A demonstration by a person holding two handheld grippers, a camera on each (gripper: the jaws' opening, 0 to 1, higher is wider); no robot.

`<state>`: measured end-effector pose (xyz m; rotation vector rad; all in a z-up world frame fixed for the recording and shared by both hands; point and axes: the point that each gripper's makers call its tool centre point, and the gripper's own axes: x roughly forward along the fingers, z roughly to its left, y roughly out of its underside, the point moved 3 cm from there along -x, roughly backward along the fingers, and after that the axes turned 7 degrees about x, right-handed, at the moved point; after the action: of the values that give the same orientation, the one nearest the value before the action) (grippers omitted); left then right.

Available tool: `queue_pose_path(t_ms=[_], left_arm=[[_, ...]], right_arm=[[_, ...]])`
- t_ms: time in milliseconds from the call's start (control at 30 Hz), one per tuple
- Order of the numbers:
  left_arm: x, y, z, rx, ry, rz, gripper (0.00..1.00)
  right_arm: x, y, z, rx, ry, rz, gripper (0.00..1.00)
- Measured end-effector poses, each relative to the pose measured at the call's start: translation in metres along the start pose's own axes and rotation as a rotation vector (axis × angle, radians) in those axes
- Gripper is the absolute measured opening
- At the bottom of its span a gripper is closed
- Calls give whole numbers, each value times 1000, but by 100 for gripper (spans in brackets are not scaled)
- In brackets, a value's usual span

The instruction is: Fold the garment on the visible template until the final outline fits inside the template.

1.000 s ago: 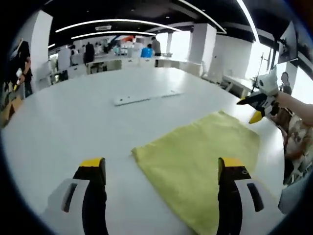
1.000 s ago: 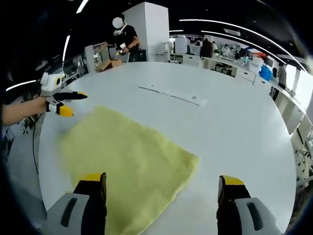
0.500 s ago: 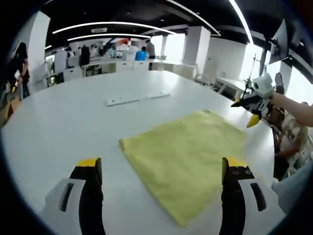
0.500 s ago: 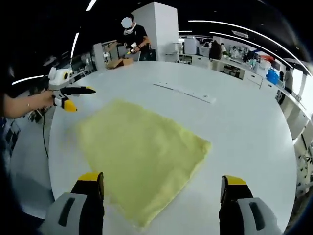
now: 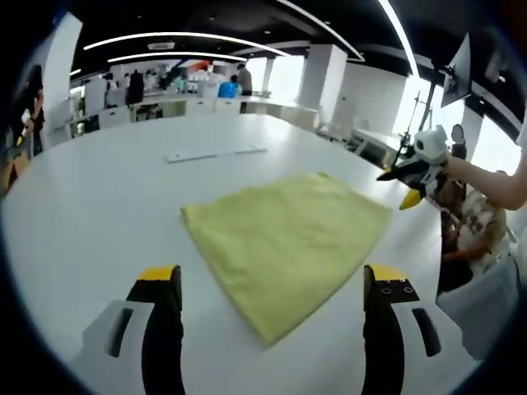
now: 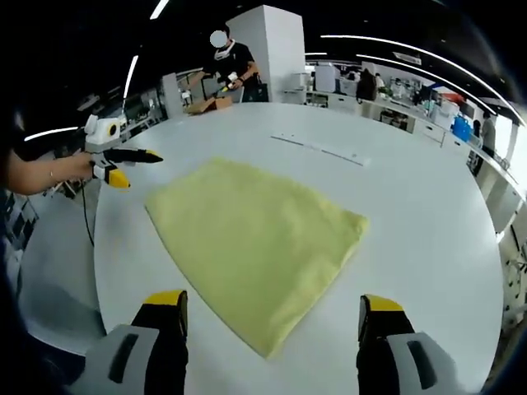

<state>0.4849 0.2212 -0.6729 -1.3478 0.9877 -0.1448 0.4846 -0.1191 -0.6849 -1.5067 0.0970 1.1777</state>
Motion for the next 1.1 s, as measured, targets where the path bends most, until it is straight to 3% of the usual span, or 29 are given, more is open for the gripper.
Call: queue_pose_path(t_ms=[233,467,767,1000,1100], left_arm=[[-5,18,-8,2,3,31,71],[-6,35,-11,-18,12,52,46],[-6,54,-5,-34,-15,101,28],[-8,61,-2,-76,-23,117,12],[-9,62,1,-84,-32,118,9]], right_arm=[[-1,16,4,-3,14,-9,62],[2,37,8,9,11,30,47],[1,45,3,71,19,13,17],[-1,52,-4,53,70,43,0],[-1,54,-4,57,70,46,0]])
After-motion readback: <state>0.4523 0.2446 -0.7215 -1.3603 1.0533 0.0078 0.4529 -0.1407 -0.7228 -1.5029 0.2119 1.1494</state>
